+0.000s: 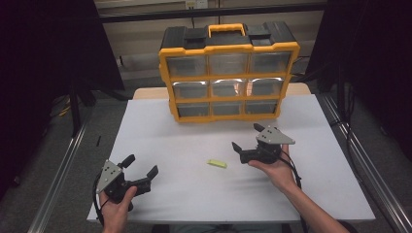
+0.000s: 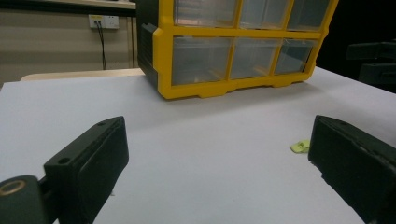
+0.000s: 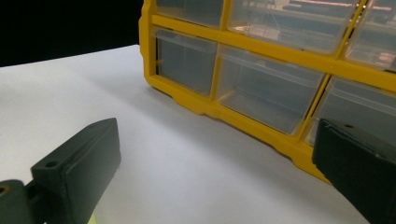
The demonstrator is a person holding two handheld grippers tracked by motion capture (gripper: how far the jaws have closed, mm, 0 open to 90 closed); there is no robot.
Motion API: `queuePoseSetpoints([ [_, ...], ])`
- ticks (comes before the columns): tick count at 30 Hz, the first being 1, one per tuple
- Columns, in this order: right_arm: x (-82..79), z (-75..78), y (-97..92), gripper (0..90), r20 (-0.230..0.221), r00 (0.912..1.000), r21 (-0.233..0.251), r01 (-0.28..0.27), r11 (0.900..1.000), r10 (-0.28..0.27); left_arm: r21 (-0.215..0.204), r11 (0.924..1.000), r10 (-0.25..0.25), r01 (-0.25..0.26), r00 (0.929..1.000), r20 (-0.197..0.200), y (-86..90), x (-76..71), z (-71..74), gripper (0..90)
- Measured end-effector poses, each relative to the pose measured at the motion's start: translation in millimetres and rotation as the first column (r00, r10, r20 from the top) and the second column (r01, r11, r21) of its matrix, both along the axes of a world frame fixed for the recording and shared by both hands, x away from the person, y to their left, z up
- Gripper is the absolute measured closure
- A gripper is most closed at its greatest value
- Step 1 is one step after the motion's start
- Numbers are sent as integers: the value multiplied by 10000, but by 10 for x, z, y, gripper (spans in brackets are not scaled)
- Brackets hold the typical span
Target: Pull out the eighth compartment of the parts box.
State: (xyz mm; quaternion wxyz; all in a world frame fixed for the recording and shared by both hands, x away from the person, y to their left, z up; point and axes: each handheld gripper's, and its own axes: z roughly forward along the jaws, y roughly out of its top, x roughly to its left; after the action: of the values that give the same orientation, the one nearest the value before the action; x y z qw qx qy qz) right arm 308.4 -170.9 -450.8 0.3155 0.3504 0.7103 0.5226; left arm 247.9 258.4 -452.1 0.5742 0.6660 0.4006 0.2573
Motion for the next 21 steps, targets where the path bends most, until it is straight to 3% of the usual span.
queuePoseSetpoints([
  [6,87,47,61,7,359,9993,-286,60,9996,-50,57,10000,-31,31,10000,27,-2,-2,3,54],
  [7,125,39,81,7,515,9986,-642,115,9979,-82,7,10000,-28,28,10000,40,-2,-1,5,54],
  [10,188,39,114,8,706,9975,-1012,173,9947,-101,-5,10000,36,-36,10000,46,1,-3,7,54],
  [13,246,39,144,7,955,9954,-1114,133,9937,-26,-149,9999,47,-46,10000,84,-6,-3,11,54],
  [15,272,39,166,7,1296,9916,-1420,251,9895,-65,-156,9999,45,-44,10000,77,-6,-2,10,54],
  [16,293,44,176,7,1325,9912,-1549,272,9875,-65,28,10000,3,-4,10000,70,6,-2,12,54],
  [21,389,63,200,12,1501,9885,-1987,488,9788,-188,14,10000,-82,82,9999,96,7,-3,14,54],
])
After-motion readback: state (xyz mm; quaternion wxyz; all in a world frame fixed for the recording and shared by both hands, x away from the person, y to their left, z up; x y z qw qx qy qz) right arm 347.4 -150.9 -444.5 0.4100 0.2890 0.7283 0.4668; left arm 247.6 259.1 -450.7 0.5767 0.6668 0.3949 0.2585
